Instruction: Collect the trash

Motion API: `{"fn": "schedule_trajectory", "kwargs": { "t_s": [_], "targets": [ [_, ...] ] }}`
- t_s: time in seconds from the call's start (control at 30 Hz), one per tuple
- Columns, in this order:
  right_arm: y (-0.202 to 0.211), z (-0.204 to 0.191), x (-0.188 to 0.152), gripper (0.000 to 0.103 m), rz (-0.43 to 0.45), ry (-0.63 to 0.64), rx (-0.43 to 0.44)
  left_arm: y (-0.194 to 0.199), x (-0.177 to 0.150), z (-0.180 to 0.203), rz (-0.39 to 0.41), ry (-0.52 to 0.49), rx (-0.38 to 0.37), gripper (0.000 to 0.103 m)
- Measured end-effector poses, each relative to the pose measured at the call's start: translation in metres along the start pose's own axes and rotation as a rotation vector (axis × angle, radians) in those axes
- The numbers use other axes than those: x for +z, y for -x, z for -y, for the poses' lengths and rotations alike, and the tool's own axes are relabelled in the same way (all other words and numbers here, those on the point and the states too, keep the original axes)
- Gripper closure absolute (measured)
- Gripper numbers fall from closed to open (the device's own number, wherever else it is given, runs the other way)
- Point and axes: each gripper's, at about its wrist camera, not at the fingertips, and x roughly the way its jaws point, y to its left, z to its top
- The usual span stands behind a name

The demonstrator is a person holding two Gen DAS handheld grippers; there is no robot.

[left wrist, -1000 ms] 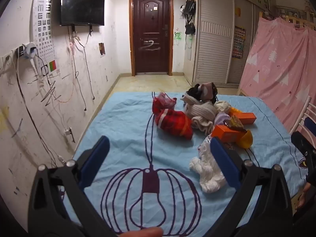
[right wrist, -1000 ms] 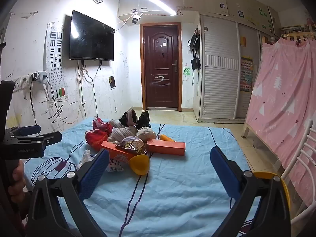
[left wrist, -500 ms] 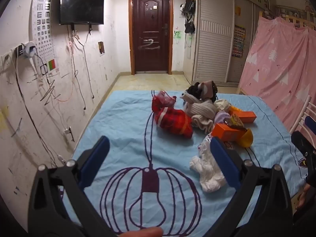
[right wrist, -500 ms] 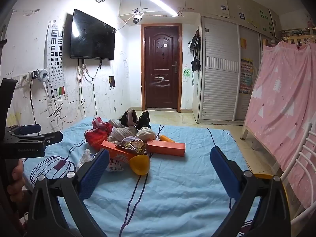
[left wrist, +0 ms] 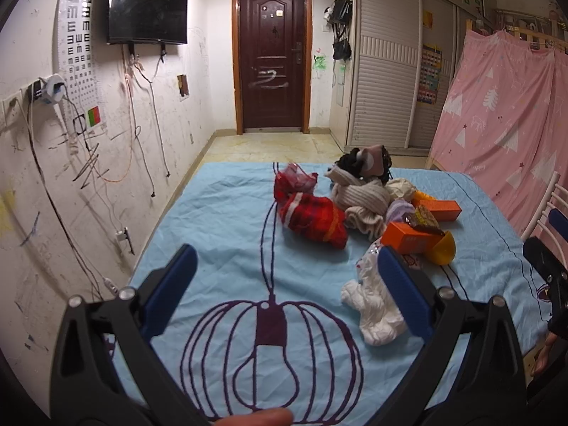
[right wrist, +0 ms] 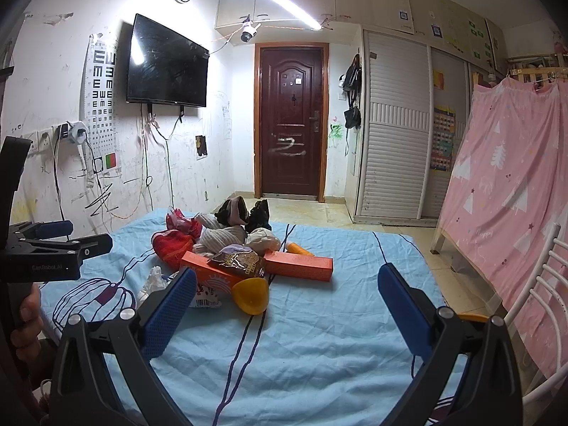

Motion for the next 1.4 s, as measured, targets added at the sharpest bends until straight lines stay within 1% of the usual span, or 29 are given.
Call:
{"fn": "schedule_trajectory", "kwargs": {
  "t_s": [1.4],
  "targets": [
    [-0.0017,-0.0019,-0.0012,0.008,-0.006,0.017,0.001,-0.0015,-0.0025,-0.0018,-0.004,0.001,0.001,0.006]
  ]
}}
